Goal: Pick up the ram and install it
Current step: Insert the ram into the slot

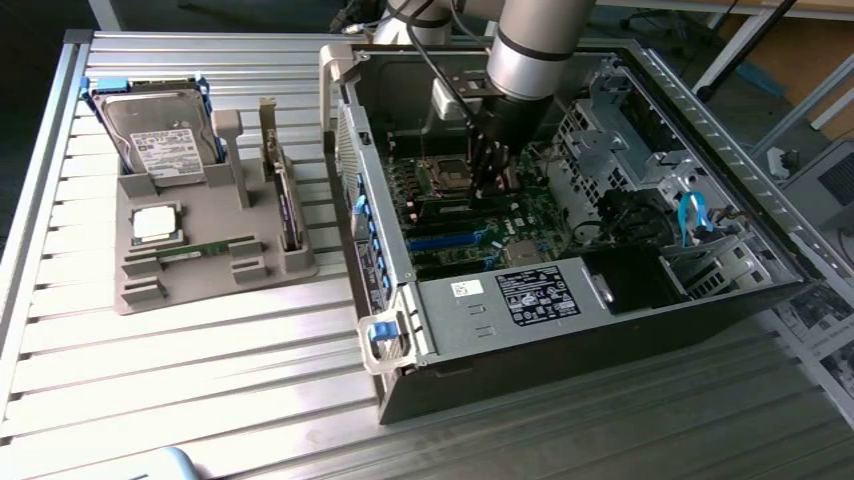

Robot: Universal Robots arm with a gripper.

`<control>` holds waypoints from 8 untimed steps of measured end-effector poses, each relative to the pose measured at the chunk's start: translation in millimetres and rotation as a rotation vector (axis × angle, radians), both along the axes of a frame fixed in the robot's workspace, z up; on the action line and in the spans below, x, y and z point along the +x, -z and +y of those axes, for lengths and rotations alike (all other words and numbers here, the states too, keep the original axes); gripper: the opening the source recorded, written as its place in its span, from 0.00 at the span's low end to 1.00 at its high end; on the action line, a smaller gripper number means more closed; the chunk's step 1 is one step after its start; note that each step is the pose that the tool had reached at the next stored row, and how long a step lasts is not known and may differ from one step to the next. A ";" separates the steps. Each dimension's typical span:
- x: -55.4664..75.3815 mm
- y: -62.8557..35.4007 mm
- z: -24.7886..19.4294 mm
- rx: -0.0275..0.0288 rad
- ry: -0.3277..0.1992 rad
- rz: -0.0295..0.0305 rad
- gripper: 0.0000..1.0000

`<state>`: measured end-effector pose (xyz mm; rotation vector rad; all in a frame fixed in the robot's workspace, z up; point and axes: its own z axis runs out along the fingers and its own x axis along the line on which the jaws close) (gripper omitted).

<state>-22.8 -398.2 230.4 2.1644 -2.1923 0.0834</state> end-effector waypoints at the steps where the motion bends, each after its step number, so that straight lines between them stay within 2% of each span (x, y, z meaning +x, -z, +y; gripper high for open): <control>1: 0.0 0.3 0.0 0.0001 0.000 0.0000 0.13; 8: 0.1 0.8 0.2 0.0002 0.002 0.0000 0.13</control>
